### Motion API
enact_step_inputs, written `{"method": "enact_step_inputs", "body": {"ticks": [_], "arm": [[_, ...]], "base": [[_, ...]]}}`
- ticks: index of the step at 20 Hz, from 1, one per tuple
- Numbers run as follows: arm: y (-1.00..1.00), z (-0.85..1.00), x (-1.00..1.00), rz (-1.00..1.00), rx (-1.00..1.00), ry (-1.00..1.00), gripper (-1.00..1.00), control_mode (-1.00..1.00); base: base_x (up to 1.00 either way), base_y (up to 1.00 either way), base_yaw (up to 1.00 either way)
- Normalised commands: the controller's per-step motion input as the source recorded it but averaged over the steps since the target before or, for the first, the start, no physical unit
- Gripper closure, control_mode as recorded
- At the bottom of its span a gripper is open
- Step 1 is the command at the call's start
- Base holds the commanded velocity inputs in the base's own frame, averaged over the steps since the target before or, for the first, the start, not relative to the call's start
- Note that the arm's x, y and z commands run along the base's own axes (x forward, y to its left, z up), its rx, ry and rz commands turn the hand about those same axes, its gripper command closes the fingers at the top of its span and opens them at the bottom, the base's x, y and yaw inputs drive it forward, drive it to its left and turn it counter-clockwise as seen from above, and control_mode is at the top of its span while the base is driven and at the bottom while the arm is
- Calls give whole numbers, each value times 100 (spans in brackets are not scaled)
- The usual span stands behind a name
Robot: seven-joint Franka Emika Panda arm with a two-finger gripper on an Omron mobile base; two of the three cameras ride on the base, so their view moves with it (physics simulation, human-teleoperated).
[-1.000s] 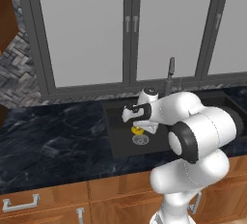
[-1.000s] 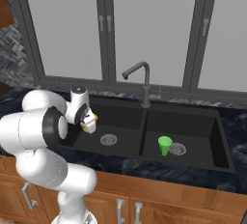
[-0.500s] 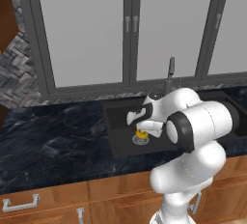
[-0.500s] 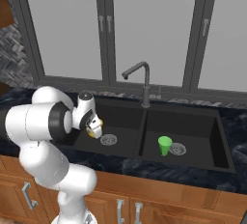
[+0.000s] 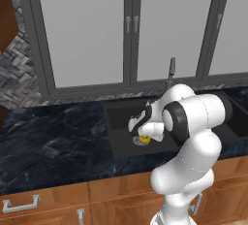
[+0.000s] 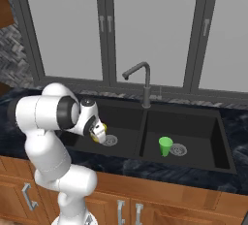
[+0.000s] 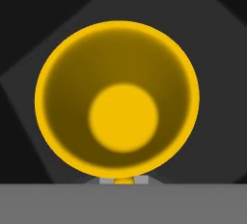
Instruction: Place the mug in the left basin and the cup in the right basin of the sink.
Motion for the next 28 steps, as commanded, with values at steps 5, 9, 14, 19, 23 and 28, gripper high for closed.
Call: {"method": "enact_step_inputs", "body": {"ticks": [5, 9, 14, 19, 23, 28], "arm": [[-5, -22, 12, 0, -2, 0, 100, -100], [-4, -19, 14, 0, -1, 0, 100, -100], [-3, -20, 15, 0, 0, 0, 100, -100], [-1, -20, 18, 0, 0, 0, 100, -100], [-1, -21, 16, 0, 0, 0, 100, -100], [0, -23, 13, 0, 0, 0, 100, -100]], "base": [[0, 0, 0], [0, 0, 0], [0, 0, 0], [0, 0, 0], [0, 0, 0], [0, 0, 0]]}}
